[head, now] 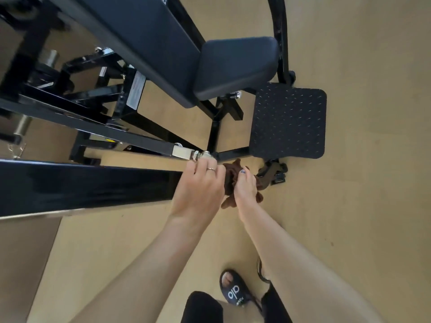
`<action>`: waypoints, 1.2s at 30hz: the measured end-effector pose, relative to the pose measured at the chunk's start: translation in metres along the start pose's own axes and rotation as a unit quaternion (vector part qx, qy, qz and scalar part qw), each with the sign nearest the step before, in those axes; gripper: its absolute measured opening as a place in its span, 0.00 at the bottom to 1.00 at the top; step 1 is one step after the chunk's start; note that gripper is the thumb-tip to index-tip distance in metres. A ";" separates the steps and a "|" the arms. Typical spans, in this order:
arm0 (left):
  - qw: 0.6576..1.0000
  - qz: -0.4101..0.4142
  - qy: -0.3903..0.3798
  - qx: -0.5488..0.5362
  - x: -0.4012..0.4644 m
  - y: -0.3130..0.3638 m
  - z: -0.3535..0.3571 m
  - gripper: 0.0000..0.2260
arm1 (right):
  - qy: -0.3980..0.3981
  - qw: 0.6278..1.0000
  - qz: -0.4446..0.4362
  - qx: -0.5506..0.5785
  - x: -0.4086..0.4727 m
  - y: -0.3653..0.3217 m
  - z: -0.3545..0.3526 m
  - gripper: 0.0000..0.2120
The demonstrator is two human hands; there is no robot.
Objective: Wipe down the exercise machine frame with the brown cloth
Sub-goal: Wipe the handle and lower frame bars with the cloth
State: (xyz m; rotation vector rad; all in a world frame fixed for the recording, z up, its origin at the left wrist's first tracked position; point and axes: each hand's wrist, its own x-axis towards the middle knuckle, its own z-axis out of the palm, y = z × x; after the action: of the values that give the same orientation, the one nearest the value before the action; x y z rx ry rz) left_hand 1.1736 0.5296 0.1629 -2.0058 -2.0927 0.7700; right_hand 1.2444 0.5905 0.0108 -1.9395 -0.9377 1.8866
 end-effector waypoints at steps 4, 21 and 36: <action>1.000 -0.007 0.015 -0.024 0.002 0.010 0.005 0.11 | -0.042 0.993 -0.100 0.050 -0.032 0.000 0.017 0.16; 0.991 -0.109 0.063 0.043 0.053 0.093 0.078 0.11 | -0.004 0.991 -0.107 0.075 0.129 0.084 -0.037 0.13; 0.957 -0.097 0.230 0.148 0.090 0.138 0.139 0.23 | -0.050 0.965 -0.193 0.169 0.115 0.096 -0.017 0.20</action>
State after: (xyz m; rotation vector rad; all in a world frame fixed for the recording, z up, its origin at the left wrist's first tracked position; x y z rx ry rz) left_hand 1.2265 0.5769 -0.0405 -1.6022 -1.7512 0.4854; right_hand 1.2782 0.5936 -0.1359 -1.3665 -0.8760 1.7857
